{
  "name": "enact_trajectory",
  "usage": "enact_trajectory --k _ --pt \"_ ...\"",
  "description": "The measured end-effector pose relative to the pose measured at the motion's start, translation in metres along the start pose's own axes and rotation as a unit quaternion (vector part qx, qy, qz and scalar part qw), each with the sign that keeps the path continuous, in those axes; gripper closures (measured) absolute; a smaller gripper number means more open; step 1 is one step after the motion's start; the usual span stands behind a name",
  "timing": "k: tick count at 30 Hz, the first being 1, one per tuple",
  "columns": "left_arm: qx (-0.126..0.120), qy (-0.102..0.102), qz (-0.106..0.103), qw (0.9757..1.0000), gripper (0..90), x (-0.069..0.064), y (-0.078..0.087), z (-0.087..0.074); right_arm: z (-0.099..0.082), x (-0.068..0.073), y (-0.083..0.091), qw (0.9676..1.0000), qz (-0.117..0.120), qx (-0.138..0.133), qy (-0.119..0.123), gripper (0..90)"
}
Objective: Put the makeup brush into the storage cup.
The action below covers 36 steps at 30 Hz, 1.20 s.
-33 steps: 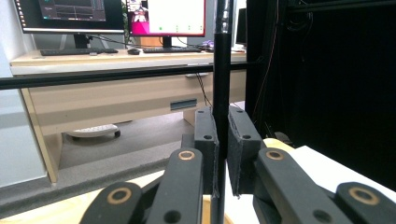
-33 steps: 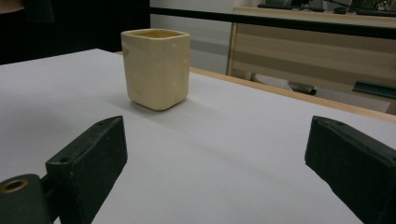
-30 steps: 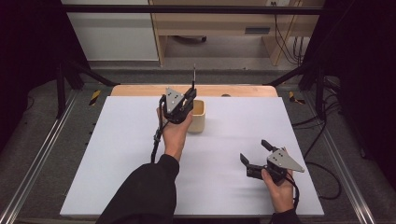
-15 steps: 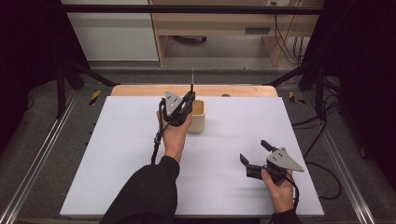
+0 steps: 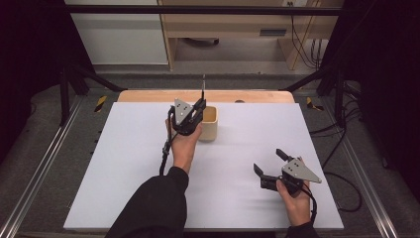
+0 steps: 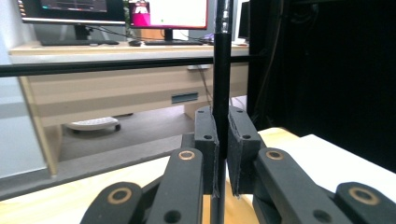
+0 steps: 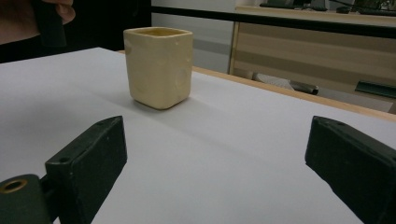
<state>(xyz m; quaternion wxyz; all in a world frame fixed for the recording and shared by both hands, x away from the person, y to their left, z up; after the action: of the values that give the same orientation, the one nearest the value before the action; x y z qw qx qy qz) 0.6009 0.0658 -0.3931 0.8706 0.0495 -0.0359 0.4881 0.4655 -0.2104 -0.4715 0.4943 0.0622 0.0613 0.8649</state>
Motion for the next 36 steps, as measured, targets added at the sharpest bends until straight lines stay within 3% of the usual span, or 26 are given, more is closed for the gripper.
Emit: enact_trajectory --k 12,19,36 --pt "0.007 0.005 -0.003 1.0000 83.8 -0.001 -0.008 -0.011 0.000 0.000 0.001 1.0000 -0.001 -0.001 0.001 5.8" --pt "0.016 -0.010 0.005 0.9998 83.8 -0.001 -0.009 -0.017 -0.001 -0.001 0.000 1.0000 0.001 0.001 0.002 5.9" --pt "0.020 0.001 0.006 0.9998 83.8 0.000 -0.010 -0.027 -0.001 -0.002 0.001 1.0000 -0.002 0.003 0.001 6.1"
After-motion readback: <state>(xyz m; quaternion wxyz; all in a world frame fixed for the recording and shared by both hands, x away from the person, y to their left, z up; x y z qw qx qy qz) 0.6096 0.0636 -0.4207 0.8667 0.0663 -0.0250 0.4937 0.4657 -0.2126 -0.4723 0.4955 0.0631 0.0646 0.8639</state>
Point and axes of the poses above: each handheld gripper's, and its own axes: y roughly backward along the jaws, z roughly out of its top, x roughly to its left, the point moved 4 cm from there along -y, roughly forward along the jaws, and after that the axes turned 6 degrees about -y, right-handed, at the moved point
